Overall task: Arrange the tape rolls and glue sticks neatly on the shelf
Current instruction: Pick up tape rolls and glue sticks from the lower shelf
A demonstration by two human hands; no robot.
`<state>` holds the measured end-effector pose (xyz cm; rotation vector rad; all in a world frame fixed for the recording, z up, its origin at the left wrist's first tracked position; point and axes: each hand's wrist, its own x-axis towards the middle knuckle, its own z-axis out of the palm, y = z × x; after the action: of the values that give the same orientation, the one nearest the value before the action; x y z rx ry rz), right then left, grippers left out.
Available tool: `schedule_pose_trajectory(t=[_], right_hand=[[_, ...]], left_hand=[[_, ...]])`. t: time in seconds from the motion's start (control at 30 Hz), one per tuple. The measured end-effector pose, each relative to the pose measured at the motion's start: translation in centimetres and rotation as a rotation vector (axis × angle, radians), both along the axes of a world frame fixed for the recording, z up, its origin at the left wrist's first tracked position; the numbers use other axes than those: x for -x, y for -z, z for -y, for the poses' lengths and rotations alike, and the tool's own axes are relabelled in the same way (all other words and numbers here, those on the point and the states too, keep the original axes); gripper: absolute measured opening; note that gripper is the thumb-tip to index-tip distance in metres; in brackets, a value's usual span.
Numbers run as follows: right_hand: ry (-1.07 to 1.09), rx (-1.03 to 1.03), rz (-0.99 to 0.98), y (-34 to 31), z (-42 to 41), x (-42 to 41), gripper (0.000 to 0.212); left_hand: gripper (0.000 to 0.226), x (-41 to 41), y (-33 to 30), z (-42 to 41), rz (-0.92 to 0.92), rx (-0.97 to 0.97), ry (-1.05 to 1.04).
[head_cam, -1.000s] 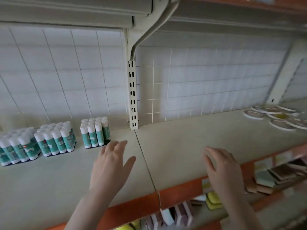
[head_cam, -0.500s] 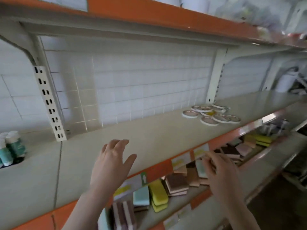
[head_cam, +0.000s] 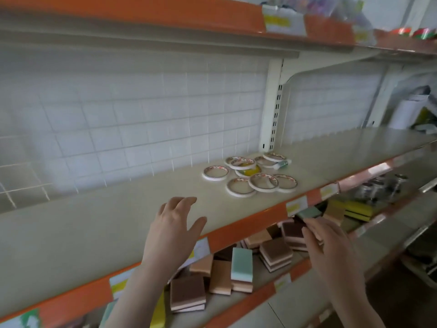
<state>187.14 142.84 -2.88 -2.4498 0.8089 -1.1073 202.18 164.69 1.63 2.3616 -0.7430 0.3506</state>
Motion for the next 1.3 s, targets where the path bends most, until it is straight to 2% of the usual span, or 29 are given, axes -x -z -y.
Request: schedule_pose_trajectory(t=[0.27, 0.57, 0.83, 0.97, 1.3], right_hand=[[-0.020, -0.042, 0.001, 0.7, 8.8, -4.3, 0.030], [-0.033, 0.084, 0.036, 0.3, 15.9, -9.5, 0.016], [-0.233, 0.072, 0.039, 0.8, 21.8, -12.6, 0.014], [-0.352, 0.066, 0.066, 1.3, 24.3, -13.1, 0.014], [-0.510, 0.115, 0.049, 1.6, 25.7, -13.3, 0.013]], left_hand=[[0.047, -4.4, 0.9, 10.0, 0.027, 0.028, 0.045], [0.042, -7.3, 0.9, 16.4, 0.047, -0.023, 0.102], [0.035, -6.2, 2.3, 20.9, 0.032, -0.057, 0.088], [0.040, -5.1, 3.3, 22.3, 0.034, -0.134, 0.115], [0.026, -4.3, 3.5, 23.3, 0.093, -0.144, 0.055]])
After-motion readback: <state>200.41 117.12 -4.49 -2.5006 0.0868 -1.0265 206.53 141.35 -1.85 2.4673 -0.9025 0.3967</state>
